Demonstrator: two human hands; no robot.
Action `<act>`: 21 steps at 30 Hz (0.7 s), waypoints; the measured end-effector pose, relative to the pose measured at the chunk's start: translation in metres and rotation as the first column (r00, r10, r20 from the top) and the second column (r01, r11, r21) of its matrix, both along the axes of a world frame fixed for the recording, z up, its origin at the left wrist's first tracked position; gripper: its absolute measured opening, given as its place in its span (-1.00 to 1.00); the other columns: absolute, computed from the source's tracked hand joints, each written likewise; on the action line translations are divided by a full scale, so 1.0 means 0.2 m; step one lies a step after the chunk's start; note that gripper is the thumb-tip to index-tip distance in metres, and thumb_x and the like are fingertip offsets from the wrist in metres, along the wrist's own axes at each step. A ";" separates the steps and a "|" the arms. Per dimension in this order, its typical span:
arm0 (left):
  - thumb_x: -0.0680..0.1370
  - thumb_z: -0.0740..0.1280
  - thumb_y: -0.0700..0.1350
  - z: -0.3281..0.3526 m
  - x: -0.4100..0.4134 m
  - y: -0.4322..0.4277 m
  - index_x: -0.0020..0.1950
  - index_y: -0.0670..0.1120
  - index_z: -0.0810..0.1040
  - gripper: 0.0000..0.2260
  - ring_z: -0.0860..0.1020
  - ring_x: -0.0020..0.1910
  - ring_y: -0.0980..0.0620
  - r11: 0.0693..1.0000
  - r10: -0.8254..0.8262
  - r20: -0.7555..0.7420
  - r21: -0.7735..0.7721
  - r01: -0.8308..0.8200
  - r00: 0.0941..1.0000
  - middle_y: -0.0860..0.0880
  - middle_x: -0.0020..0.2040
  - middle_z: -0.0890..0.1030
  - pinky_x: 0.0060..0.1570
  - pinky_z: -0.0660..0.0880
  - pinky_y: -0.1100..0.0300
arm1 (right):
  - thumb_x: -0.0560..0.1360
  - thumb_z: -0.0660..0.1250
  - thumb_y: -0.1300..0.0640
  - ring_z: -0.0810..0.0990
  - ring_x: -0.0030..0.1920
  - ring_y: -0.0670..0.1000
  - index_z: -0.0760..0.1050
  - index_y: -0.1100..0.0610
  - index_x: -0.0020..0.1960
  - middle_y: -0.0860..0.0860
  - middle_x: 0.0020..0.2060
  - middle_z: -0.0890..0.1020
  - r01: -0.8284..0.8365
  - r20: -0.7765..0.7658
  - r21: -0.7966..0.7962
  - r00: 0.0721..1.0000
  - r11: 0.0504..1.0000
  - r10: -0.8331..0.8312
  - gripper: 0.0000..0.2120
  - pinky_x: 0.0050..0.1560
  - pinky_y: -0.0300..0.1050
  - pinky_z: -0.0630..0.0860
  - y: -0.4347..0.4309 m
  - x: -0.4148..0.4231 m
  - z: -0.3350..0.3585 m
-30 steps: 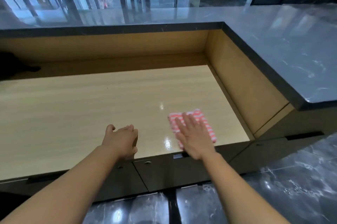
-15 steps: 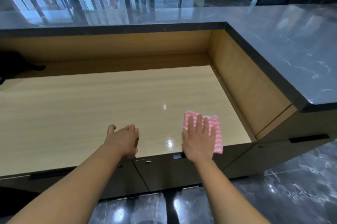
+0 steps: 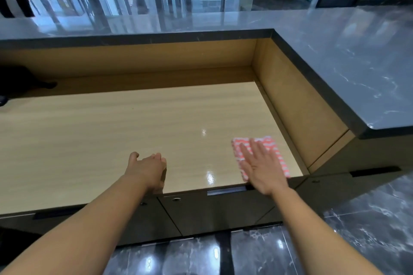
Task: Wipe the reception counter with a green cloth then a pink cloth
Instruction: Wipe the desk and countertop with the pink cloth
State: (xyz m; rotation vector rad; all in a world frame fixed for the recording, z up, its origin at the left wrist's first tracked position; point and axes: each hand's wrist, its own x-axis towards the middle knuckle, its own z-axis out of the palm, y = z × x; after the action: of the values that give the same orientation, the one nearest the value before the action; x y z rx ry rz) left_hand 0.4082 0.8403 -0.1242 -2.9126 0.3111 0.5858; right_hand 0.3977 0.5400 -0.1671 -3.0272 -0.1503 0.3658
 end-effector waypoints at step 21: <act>0.58 0.16 -0.06 0.00 -0.02 0.71 0.37 0.03 0.28 -0.65 0.28 0.42 0.10 0.986 0.070 0.073 -0.157 -0.058 0.995 0.09 0.38 0.32 0.34 0.04 -0.06 | 0.43 -0.53 -0.13 -0.37 0.52 0.16 -0.32 0.03 0.56 0.06 0.51 -0.36 0.070 0.052 0.065 0.996 0.995 -0.074 -0.29 0.33 0.13 -0.56 1.35 -0.06 -0.04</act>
State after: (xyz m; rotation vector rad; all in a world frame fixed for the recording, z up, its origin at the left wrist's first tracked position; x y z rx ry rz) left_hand 0.4051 0.9822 -0.1246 -3.0957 0.2643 0.4747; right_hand 0.3853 0.8104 -0.1760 -2.9718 -0.0549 0.2680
